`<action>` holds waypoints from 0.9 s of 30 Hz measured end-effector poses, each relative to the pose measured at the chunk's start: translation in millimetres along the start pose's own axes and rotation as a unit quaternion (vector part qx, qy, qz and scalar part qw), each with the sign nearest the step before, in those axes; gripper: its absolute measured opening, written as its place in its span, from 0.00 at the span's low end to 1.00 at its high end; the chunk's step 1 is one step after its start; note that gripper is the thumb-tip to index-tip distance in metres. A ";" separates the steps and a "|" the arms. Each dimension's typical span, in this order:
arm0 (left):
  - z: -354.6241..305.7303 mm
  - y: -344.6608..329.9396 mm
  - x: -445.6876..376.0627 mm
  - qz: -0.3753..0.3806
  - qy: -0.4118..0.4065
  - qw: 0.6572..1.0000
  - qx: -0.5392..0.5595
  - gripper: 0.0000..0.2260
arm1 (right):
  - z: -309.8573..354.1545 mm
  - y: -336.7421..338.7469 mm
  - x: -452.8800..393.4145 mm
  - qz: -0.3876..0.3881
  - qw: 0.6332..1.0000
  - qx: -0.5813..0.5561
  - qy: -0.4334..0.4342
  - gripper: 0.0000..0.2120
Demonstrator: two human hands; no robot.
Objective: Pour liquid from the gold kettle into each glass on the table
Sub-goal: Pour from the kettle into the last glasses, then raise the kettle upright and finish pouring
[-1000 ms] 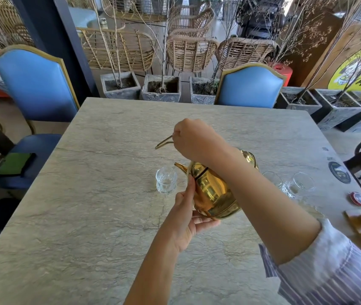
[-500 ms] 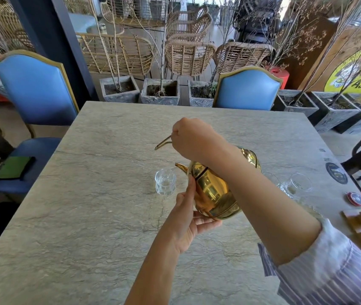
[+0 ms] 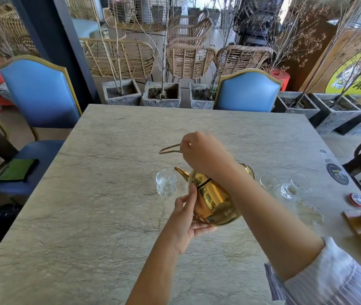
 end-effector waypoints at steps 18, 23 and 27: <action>26.8 0.1 -5.1 -0.136 -0.081 0.978 -0.133 0.35 | -97.4 -6.5 58.8 -0.053 0.925 -0.361 -0.103 0.17; 46.1 -20.8 -3.5 -0.131 -0.065 0.977 -0.157 0.41 | -127.8 0.8 86.6 -0.118 0.902 -0.402 -0.103 0.25; 66.4 -47.5 -3.4 -0.135 -0.038 0.977 -0.161 0.49 | -161.0 12.2 113.7 -0.147 0.877 -0.437 -0.137 0.25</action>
Point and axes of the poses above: each hand's wrist, its own x-axis away from the middle knuckle, its own y-axis out of the back of the hand, z = x × y, the point moved 5 cm from there along -x, towards the middle knuckle, and after that the axes turned 4 degrees about -x, right-handed, at the moved point
